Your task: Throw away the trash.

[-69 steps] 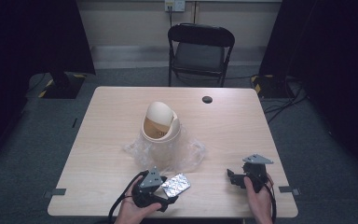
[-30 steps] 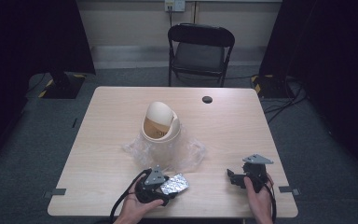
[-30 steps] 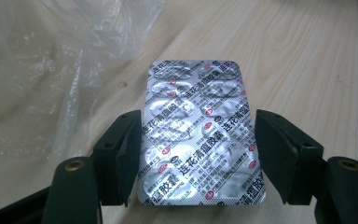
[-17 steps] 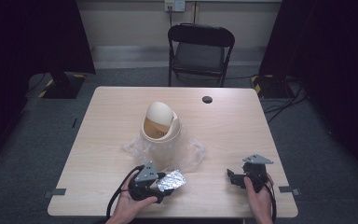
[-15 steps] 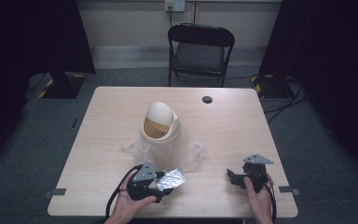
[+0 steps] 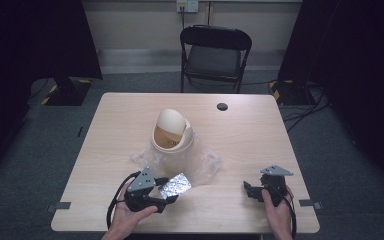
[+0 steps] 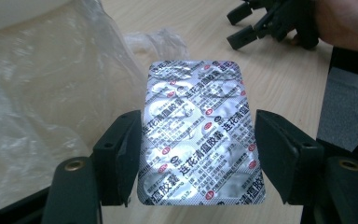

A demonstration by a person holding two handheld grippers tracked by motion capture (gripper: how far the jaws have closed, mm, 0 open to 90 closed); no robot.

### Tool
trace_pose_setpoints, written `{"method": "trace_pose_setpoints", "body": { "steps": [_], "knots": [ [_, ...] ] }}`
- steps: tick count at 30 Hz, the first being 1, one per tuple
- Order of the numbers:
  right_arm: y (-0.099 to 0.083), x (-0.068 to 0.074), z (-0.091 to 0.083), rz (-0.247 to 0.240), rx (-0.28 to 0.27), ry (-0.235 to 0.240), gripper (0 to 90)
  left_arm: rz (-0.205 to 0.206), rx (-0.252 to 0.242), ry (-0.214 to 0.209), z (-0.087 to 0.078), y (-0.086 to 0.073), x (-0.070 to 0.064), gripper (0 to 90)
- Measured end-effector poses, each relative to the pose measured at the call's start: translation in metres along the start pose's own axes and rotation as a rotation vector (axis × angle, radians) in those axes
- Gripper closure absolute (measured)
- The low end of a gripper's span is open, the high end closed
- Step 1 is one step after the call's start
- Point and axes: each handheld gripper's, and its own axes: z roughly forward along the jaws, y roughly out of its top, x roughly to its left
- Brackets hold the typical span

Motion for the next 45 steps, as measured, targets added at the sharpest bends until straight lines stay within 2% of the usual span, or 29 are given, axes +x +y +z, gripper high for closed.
{"method": "trace_pose_setpoints", "body": {
  "steps": [2, 9, 15, 21, 25, 29, 33, 42, 45],
  "knots": [
    [0.000, 0.000, 0.000, 0.000, 0.000, 0.000, 10.3, 0.010, -0.002, 0.012, -0.005, 0.002, 0.002, 34.1],
    [0.000, 0.000, 0.000, 0.000, 0.000, 0.000, 10.3, -0.006, -0.038, 0.046, -0.019, 0.003, 0.014, 34.1],
    [0.000, 0.000, 0.000, 0.000, 0.000, 0.000, 10.3, 0.004, -0.072, 0.089, -0.036, 0.016, 0.024, 34.1],
    [0.000, 0.000, 0.000, 0.000, 0.000, 0.000, 10.3, 0.005, -0.097, 0.129, -0.045, 0.030, 0.036, 34.1],
    [0.000, 0.000, 0.000, 0.000, 0.000, 0.000, 10.3, 0.013, -0.090, 0.156, -0.045, 0.040, 0.047, 34.1],
    [0.000, 0.000, 0.000, 0.000, 0.000, 0.000, 10.3, -0.007, -0.064, 0.174, -0.043, 0.048, 0.054, 34.1],
    [0.000, 0.000, 0.000, -0.001, 0.000, 0.000, 10.3, 0.010, -0.053, 0.183, -0.038, 0.056, 0.055, 34.1],
    [0.000, 0.000, 0.000, 0.000, 0.000, 0.000, 10.3, -0.019, -0.041, 0.201, -0.032, 0.067, 0.073, 34.1],
    [0.000, 0.000, 0.000, -0.001, -0.001, 0.001, 10.2, -0.014, -0.029, 0.203, -0.029, 0.071, 0.076, 34.0]
  ]
}}
